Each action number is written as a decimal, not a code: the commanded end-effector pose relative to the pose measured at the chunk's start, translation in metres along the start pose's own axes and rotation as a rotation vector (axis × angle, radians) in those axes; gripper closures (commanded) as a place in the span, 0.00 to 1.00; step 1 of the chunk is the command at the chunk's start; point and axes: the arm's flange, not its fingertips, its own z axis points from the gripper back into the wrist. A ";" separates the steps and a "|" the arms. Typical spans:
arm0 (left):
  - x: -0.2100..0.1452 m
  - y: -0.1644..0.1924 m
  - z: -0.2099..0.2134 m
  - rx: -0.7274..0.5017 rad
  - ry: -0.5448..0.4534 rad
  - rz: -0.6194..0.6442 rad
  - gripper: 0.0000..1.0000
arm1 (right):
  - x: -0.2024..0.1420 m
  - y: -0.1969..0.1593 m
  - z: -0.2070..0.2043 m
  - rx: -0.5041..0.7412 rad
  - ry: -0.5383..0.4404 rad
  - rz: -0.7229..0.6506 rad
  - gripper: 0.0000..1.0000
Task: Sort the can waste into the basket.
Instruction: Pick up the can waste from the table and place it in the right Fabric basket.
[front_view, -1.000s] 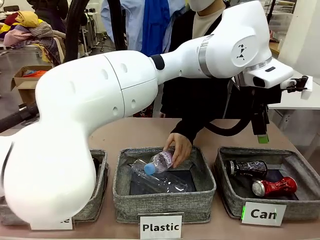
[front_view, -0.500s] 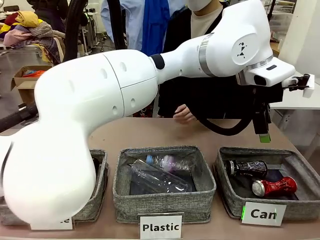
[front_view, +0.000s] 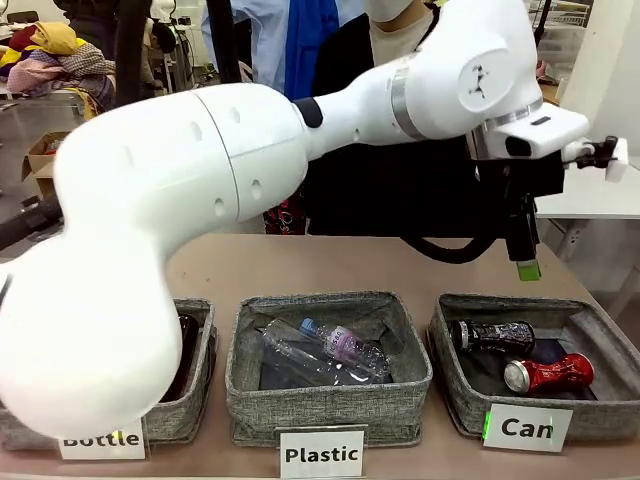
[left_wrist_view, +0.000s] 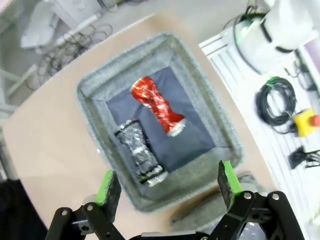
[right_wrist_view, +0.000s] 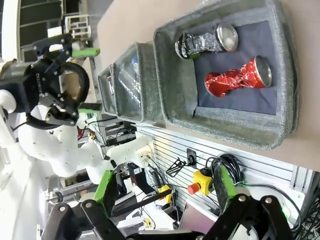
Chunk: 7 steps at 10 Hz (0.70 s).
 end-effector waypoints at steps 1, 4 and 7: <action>-0.023 -0.031 0.036 -0.076 -0.043 0.211 0.00 | 0.018 0.018 -0.013 0.012 -0.012 -0.008 0.00; -0.095 -0.070 0.098 -0.066 -0.076 0.403 0.00 | 0.046 0.050 -0.047 0.081 0.004 0.040 0.00; -0.191 -0.111 0.130 -0.093 -0.135 0.602 0.00 | 0.073 0.095 -0.099 0.149 0.020 0.120 0.00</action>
